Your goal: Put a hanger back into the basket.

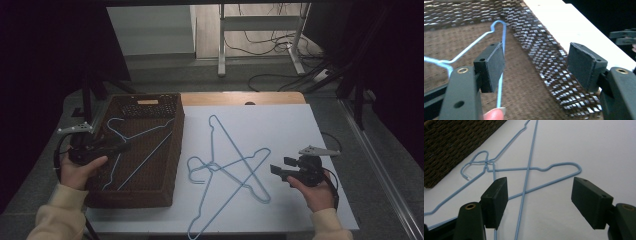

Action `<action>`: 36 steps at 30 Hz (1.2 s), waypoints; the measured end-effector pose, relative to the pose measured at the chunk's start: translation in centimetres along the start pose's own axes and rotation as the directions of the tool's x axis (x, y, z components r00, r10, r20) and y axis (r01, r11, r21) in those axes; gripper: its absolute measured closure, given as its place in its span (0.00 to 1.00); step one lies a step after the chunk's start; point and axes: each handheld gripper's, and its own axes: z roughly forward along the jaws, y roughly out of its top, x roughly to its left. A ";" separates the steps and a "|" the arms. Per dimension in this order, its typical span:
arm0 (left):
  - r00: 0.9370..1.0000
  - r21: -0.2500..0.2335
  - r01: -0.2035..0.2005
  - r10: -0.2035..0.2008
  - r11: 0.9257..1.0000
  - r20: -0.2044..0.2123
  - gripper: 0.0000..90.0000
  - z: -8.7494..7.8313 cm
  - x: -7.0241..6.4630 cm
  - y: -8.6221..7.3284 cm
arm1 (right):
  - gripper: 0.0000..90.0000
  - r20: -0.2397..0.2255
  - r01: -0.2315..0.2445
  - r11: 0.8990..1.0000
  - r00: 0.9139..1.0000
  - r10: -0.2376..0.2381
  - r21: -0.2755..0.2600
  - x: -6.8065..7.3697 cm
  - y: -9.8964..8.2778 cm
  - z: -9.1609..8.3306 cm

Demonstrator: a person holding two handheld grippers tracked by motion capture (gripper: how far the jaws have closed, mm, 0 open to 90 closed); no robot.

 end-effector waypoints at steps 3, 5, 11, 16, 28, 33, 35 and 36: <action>0.999 0.013 -0.034 0.034 0.999 0.034 0.33 0.7 -1.7 0.0 | 0.33 0.000 0.002 1.000 1.000 -0.002 0.000 0.0 0.0 -0.1; 0.997 0.022 -0.052 0.051 0.998 0.052 0.32 1.2 -2.7 0.0 | 0.33 0.000 0.002 1.000 1.000 -0.002 -0.002 0.0 0.0 -0.1; 0.991 0.049 -0.092 0.087 0.995 0.098 0.28 2.9 -5.1 -0.3 | 0.33 0.001 0.007 1.000 1.000 -0.007 -0.002 0.1 0.0 -0.2; 0.987 0.064 -0.120 0.112 0.991 0.116 0.26 3.8 -6.6 -1.0 | 0.32 0.004 0.007 1.000 1.000 -0.007 -0.012 0.1 0.0 -0.5; 0.985 0.094 -0.130 0.117 0.987 0.130 0.25 4.9 -7.2 -2.1 | 0.31 -0.001 0.014 1.000 1.000 -0.014 -0.011 0.4 0.1 -0.5; 0.984 0.081 -0.133 0.122 0.988 0.129 0.25 4.7 -7.4 -2.0 | 0.31 0.002 0.024 1.000 1.000 -0.024 -0.013 0.7 0.1 -0.6; 0.983 0.078 -0.137 0.125 0.988 0.137 0.24 4.8 -7.5 -2.0 | 0.31 0.003 0.025 1.000 1.000 -0.025 -0.010 0.7 0.1 -0.7; 0.982 0.077 -0.139 0.127 0.987 0.142 0.24 4.8 -7.5 -2.1 | 0.31 0.004 0.023 1.000 1.000 -0.023 -0.008 0.7 0.1 -0.7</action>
